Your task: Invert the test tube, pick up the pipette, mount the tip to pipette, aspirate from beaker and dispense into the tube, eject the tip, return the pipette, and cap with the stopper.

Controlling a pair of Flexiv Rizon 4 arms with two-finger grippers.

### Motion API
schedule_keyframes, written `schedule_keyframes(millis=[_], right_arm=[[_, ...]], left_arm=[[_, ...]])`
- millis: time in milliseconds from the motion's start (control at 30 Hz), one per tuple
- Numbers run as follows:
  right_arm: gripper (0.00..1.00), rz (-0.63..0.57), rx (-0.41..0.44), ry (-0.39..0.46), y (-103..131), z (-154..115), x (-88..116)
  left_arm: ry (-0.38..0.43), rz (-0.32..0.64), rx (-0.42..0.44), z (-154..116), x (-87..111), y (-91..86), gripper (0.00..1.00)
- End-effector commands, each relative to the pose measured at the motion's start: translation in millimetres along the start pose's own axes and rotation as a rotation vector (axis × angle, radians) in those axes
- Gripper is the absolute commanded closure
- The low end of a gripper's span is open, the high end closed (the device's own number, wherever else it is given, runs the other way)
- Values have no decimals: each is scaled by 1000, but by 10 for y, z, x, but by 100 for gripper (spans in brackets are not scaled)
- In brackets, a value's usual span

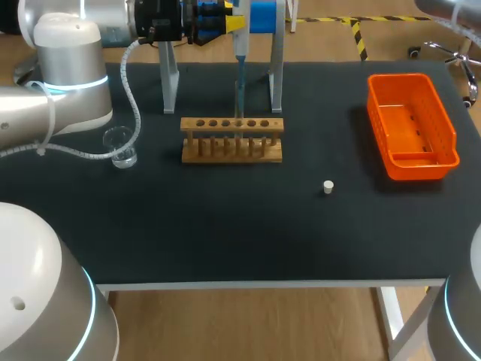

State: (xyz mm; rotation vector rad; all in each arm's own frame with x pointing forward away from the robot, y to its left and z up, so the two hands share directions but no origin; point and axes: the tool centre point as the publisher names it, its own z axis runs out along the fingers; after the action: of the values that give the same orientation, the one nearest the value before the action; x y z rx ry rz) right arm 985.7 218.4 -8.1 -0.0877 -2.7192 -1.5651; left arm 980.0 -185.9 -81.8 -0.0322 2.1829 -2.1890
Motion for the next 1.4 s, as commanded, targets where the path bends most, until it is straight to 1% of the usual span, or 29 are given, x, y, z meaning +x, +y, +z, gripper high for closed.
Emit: schedule_keyframes(millis=[33,1400], right_arm=[[100,3,9,9,-12,10,-14],[100,33,69,52,-257,168,100]], left_arm=[[-4,0,-1,9,6,-5,100],[-4,0,-1,9,6,-5,100]])
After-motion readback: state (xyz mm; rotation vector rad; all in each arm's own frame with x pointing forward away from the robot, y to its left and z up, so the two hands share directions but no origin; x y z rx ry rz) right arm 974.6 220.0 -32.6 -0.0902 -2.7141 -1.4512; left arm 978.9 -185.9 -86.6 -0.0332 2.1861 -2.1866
